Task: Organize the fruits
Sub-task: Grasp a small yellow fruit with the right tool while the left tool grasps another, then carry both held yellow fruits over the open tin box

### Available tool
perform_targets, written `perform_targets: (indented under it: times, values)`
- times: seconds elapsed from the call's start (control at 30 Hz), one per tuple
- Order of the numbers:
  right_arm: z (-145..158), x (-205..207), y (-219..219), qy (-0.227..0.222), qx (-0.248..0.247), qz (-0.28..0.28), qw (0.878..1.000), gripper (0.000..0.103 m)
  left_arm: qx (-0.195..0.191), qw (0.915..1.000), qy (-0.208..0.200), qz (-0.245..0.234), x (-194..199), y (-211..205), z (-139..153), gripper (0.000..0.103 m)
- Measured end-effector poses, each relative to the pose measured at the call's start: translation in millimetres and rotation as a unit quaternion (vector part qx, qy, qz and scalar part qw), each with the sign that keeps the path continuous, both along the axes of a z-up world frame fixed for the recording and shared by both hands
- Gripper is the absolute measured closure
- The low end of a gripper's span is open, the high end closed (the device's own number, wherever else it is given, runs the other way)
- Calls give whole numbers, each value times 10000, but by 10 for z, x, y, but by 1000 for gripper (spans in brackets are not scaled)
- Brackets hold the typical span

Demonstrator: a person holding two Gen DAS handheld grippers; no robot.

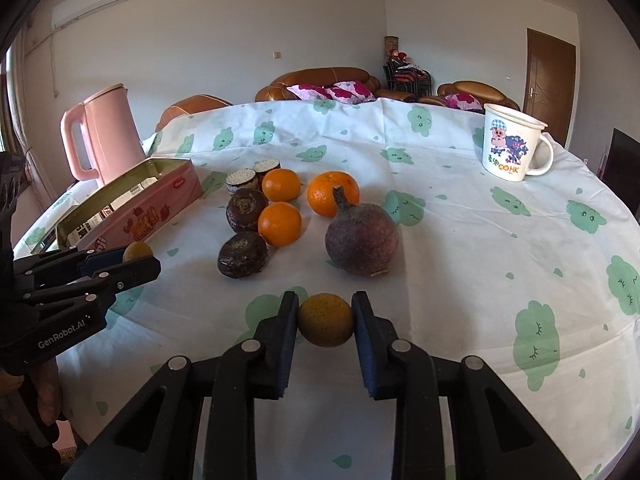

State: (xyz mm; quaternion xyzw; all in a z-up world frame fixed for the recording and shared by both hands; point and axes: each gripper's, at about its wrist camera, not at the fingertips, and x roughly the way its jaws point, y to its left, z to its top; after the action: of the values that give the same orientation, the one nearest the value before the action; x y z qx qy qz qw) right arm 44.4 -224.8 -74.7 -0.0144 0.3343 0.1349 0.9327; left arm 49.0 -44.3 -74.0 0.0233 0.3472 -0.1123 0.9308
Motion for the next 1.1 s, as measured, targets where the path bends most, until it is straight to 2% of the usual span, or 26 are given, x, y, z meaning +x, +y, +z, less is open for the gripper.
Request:
perform_targets:
  times: [0.33,0.6,0.77,1.1]
  values:
    - [358,101,539,-295,266,898,9952,74,12,9971,-607,460,-76,329,295,76]
    - [679,291,1017,-487,251,1404,9886,74,109,9938,-685,869,-5,702,377,76]
    - [797,470,1278,-428,353,1649,9847,74,244,9905,-661,1177,116,956,385,76]
    - [718,743,1803,-301,229,1949,9801,74,335,9863,-464,1550,346,1343,306,76]
